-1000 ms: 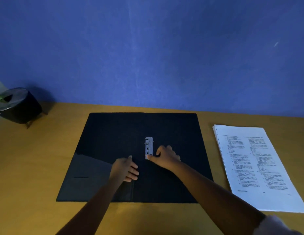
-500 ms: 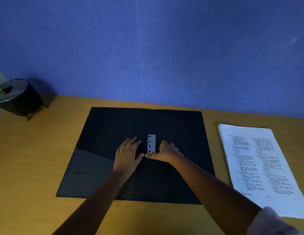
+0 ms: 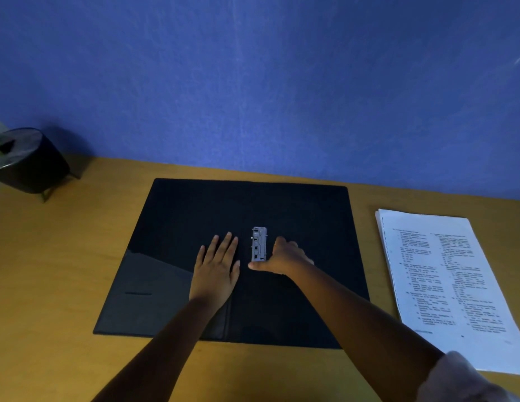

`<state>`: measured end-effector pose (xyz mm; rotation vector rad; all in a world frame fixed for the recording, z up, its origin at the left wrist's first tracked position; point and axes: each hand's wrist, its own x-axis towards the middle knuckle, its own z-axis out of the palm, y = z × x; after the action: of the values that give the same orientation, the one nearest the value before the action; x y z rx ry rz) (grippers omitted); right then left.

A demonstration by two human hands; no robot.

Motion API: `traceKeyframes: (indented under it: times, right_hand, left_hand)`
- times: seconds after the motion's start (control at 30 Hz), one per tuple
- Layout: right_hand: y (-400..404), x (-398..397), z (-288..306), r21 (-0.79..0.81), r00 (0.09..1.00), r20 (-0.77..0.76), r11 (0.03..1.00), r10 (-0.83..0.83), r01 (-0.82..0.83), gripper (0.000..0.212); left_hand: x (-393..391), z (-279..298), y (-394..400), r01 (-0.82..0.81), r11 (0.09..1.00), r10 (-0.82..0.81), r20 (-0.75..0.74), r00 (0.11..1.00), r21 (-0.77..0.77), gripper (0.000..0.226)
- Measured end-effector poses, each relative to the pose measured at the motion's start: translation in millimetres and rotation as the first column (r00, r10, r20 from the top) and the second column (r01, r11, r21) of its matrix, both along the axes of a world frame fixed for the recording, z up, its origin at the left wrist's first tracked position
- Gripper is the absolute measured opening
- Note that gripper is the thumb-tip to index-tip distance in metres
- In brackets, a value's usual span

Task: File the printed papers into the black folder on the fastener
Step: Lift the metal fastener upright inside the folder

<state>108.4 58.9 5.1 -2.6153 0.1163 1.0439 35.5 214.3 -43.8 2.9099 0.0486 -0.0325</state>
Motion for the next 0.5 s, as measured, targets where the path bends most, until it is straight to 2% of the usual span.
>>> traceKeyframes:
  times: [0.2, 0.5]
  right_hand:
    - [1.2, 6.1, -1.2, 0.025, 0.999, -0.050, 1.000, 0.001, 0.000, 0.113]
    - [3.6, 6.7, -4.0, 0.015, 0.998, -0.059, 1.000, -0.022, 0.023, 0.109]
  left_hand:
    - [-0.4, -1.0, 0.7, -0.006, 1.000, 0.006, -0.007, 1.000, 0.005, 0.063]
    - [-0.3, -0.2, 0.2, -0.005, 1.000, 0.006, -0.010, 1.000, 0.015, 0.061]
